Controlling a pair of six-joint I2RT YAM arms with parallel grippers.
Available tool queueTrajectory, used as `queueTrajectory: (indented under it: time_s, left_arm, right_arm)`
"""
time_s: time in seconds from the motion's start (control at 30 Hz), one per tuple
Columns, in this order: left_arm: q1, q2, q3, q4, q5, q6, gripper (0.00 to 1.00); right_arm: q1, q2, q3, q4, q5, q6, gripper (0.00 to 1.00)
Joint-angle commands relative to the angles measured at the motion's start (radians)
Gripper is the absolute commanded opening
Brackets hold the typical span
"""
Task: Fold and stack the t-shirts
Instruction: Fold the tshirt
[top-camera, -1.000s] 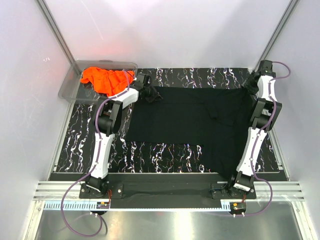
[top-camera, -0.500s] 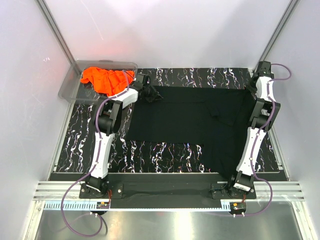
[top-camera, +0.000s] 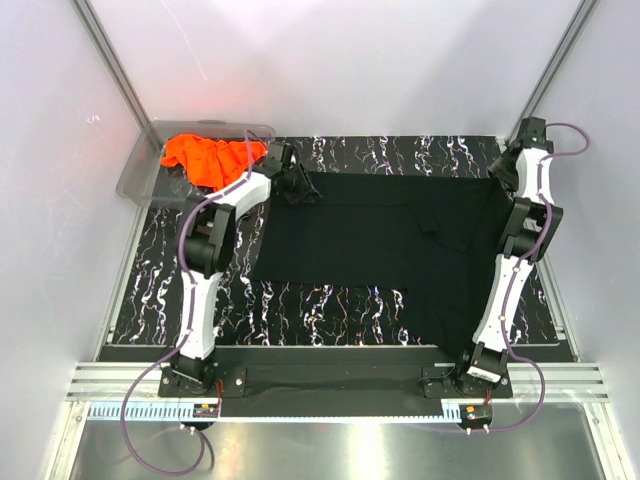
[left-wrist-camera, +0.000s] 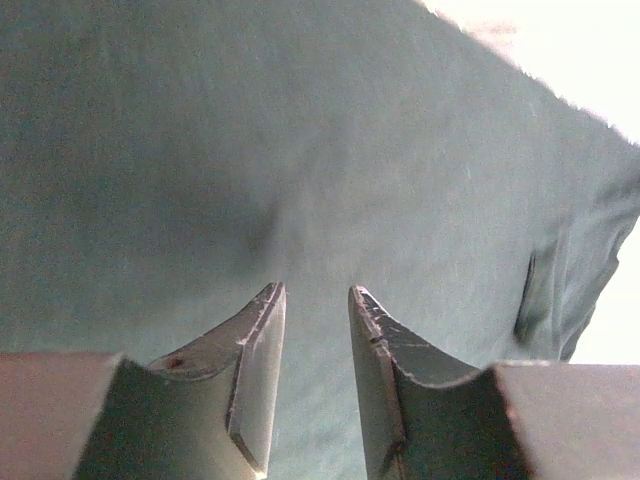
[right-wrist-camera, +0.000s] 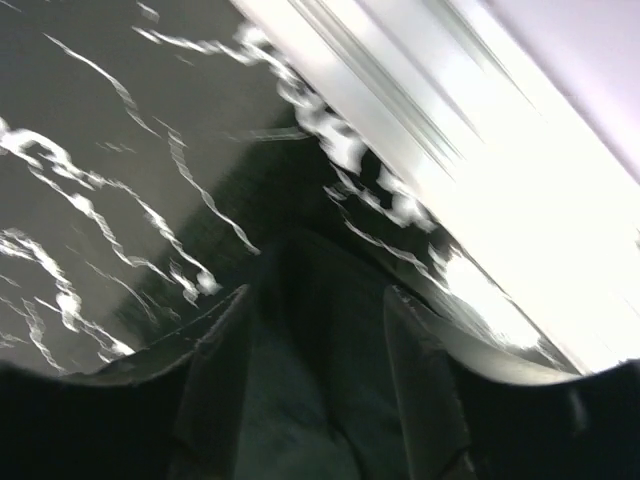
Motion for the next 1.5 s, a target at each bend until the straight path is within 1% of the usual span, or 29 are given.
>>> queueTrajectory:
  time_s: [0.0, 0.03, 0.07, 0.1, 0.13, 0.17, 0.2, 0.23, 0.27, 0.3, 0.33, 0.37, 0.4, 0.43, 0.47, 0.5, 0.53, 0.6, 0.63, 0.7, 0.73, 0.8, 0.83, 0.87, 1.0, 1.13, 1.3, 1.47]
  left_arm:
    - [-0.03, -0.221, -0.06, -0.031, -0.011, 0.134, 0.38]
    - [-0.047, -0.252, -0.08, -0.04, -0.006, 0.154, 0.38]
    - [-0.056, -0.321, -0.124, -0.047, -0.002, 0.189, 0.38]
    - [-0.062, -0.356, -0.15, -0.054, 0.013, 0.208, 0.38]
    - [-0.073, -0.39, -0.205, -0.06, 0.018, 0.223, 0.38]
    - [-0.079, -0.469, -0.233, -0.07, 0.026, 0.258, 0.38]
    - [-0.082, -0.5, -0.264, -0.072, 0.05, 0.28, 0.38]
    - [-0.087, -0.542, -0.319, -0.077, 0.066, 0.304, 0.37]
    - [-0.087, -0.574, -0.347, -0.09, 0.082, 0.35, 0.37]
    - [-0.087, -0.641, -0.379, -0.098, 0.107, 0.373, 0.36]
    - [-0.085, -0.674, -0.437, -0.11, 0.106, 0.395, 0.36]
    - [-0.085, -0.706, -0.465, -0.133, 0.101, 0.427, 0.36]
    - [-0.085, -0.772, -0.496, -0.142, 0.089, 0.441, 0.36]
    - [-0.087, -0.8, -0.557, -0.147, 0.086, 0.452, 0.36]
    - [-0.087, -0.83, -0.586, -0.155, 0.086, 0.462, 0.36]
    - [-0.085, -0.855, -0.615, -0.158, 0.086, 0.463, 0.36]
    - [-0.087, -0.898, -0.667, -0.159, 0.089, 0.461, 0.36]
    - [-0.087, -0.933, -0.712, -0.161, 0.109, 0.447, 0.36]
    - [-0.085, -0.962, -0.744, -0.161, 0.11, 0.441, 0.35]
    - [-0.085, -0.979, -0.767, -0.159, 0.112, 0.433, 0.35]
    - [-0.087, -0.988, -0.778, -0.161, 0.112, 0.433, 0.35]
    - [-0.085, -0.998, -0.78, -0.161, 0.113, 0.438, 0.35]
    - [-0.085, -0.992, -0.772, -0.159, 0.116, 0.438, 0.35]
    - [-0.087, -0.989, -0.769, -0.159, 0.121, 0.436, 0.35]
    - [-0.087, -0.973, -0.749, -0.163, 0.145, 0.432, 0.35]
    - [-0.087, -0.97, -0.743, -0.166, 0.146, 0.435, 0.35]
    - [-0.087, -0.969, -0.75, -0.173, 0.146, 0.438, 0.35]
    - [-0.085, -0.961, -0.747, -0.179, 0.144, 0.441, 0.35]
  right_arm:
    - [-0.003, -0.154, 0.032, -0.15, 0.096, -0.031, 0.63]
    - [-0.003, -0.183, -0.009, -0.16, 0.105, -0.039, 0.64]
    - [-0.003, -0.243, -0.032, -0.169, 0.129, -0.04, 0.67]
    - [-0.003, -0.273, -0.059, -0.183, 0.134, -0.042, 0.68]
    - [-0.002, -0.306, -0.127, -0.188, 0.128, -0.03, 0.68]
    - [0.001, -0.37, -0.167, -0.186, 0.093, -0.022, 0.68]
    - [0.011, -0.402, -0.208, -0.188, 0.079, -0.016, 0.68]
    - [0.021, -0.463, -0.291, -0.186, 0.062, -0.014, 0.68]
    - [0.047, -0.496, -0.335, -0.186, 0.036, -0.014, 0.68]
    - [0.063, -0.53, -0.384, -0.171, 0.022, -0.013, 0.67]
    - [0.077, -0.565, -0.499, -0.154, 0.004, -0.019, 0.66]
    - [0.113, -0.641, -0.565, -0.134, -0.034, -0.017, 0.66]
    - [0.127, -0.681, -0.633, -0.087, -0.057, -0.017, 0.65]
    - [0.144, -0.721, -0.762, -0.067, -0.074, -0.002, 0.64]
    - [0.153, -0.793, -0.831, -0.045, -0.126, 0.007, 0.63]
    - [0.158, -0.826, -0.894, -0.007, -0.148, 0.016, 0.62]
    - [0.156, -0.878, -0.993, 0.001, -0.145, 0.032, 0.59]
    - [0.155, -0.919, -1.081, 0.053, -0.153, 0.02, 0.52]
    - [0.155, -0.941, -1.134, 0.064, -0.163, -0.008, 0.4]
    - [0.153, -0.95, -1.167, 0.069, -0.179, -0.017, 0.31]
    - [0.146, -0.952, -1.193, 0.072, -0.188, -0.019, 0.3]
    - [0.133, -0.95, -1.219, 0.088, -0.215, -0.007, 0.31]
    - [0.12, -0.947, -1.242, 0.096, -0.231, 0.004, 0.38]
    - [0.112, -0.943, -1.253, 0.105, -0.24, 0.007, 0.41]
    - [0.091, -0.907, -1.259, 0.133, -0.251, -0.003, 0.47]
    - [0.075, -0.868, -1.258, 0.147, -0.242, -0.026, 0.47]
    - [0.069, -0.844, -1.262, 0.179, -0.252, -0.043, 0.47]
    - [0.067, -0.82, -1.256, 0.184, -0.228, -0.04, 0.45]
